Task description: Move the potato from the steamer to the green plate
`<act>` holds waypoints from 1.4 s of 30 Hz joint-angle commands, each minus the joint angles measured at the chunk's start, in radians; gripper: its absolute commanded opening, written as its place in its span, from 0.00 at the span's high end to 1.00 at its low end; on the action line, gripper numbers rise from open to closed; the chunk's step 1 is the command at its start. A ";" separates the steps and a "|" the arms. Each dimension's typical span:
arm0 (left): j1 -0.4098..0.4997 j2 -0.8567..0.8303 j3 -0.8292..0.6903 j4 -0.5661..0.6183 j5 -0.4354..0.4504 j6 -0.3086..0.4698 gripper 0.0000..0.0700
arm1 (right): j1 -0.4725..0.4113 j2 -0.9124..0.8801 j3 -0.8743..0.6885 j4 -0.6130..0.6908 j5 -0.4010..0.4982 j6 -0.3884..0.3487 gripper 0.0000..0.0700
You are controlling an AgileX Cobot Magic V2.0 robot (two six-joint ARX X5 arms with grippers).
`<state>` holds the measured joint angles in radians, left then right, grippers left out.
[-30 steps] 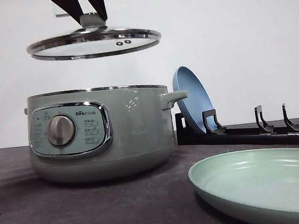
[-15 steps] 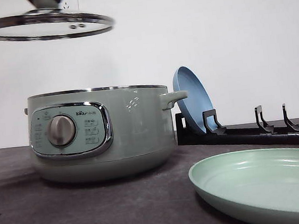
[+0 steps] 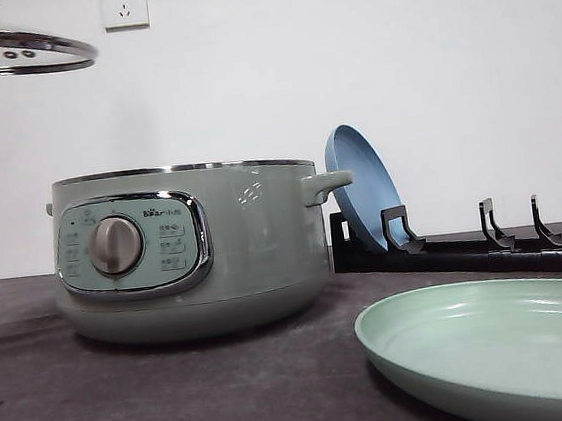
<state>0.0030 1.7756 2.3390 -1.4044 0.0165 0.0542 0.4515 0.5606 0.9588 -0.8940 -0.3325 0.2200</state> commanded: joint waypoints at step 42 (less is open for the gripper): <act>0.019 -0.010 0.044 0.026 0.002 -0.017 1.00 | 0.259 1.567 1.026 0.136 0.131 -0.461 0.01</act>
<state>0.0219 1.7756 2.3390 -1.4072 0.0177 0.0383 0.6987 2.1030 1.9553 -0.7734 -0.2044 -0.2155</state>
